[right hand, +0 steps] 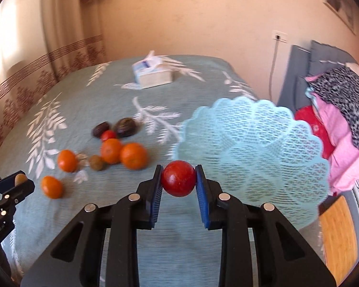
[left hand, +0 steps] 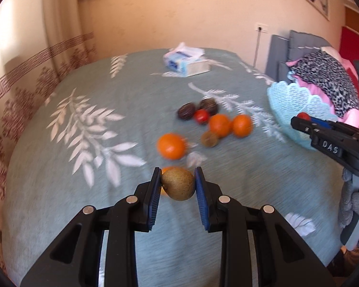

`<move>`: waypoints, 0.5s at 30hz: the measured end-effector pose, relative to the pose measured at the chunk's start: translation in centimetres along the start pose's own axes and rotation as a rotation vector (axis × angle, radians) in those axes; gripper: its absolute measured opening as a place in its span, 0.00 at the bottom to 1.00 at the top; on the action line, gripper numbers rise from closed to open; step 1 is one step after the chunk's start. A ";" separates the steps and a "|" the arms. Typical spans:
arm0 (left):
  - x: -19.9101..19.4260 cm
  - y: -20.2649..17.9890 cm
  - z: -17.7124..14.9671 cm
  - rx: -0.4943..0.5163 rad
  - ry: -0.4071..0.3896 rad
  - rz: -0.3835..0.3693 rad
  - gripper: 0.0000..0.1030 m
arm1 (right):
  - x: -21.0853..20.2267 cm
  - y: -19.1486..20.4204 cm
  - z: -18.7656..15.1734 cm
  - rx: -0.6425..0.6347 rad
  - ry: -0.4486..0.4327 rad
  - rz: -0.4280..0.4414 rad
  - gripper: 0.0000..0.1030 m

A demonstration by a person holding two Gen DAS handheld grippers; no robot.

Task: Organize fruits
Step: 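Carry the tomato into the blue basket and open the right gripper while the left gripper drops the kiwi in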

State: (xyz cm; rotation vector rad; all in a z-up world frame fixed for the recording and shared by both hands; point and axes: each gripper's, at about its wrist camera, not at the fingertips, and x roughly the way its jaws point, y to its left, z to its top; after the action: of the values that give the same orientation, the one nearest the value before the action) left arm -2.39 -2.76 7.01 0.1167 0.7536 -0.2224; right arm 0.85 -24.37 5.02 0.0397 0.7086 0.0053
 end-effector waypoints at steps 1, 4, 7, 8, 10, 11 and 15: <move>0.2 -0.7 0.5 0.015 -0.005 -0.010 0.27 | -0.1 -0.5 0.0 0.008 -0.003 -0.015 0.27; 0.7 -2.4 1.7 0.049 -0.012 -0.031 0.27 | -0.4 -2.1 -0.1 0.032 -0.014 -0.055 0.27; 1.4 -4.3 2.8 0.079 -0.017 -0.062 0.27 | -0.5 -3.7 -0.2 0.058 -0.018 -0.092 0.27; 1.5 -4.7 3.1 0.086 -0.019 -0.068 0.27 | -0.4 -4.1 -0.3 0.066 -0.017 -0.097 0.27; 1.9 -5.8 3.8 0.104 -0.026 -0.083 0.27 | -0.3 -4.9 -0.4 0.084 -0.013 -0.106 0.27; 2.1 -6.3 4.2 0.112 -0.028 -0.091 0.27 | -0.3 -5.4 -0.5 0.093 -0.013 -0.113 0.27; 3.0 -7.9 5.3 0.132 -0.034 -0.119 0.27 | -0.4 -6.4 -0.4 0.109 -0.021 -0.139 0.27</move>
State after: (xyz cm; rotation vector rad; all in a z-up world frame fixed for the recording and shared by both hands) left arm 1.34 -11.90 8.57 0.1933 0.7130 -0.3866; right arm 0.23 -30.79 4.66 0.0946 0.6892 -0.1669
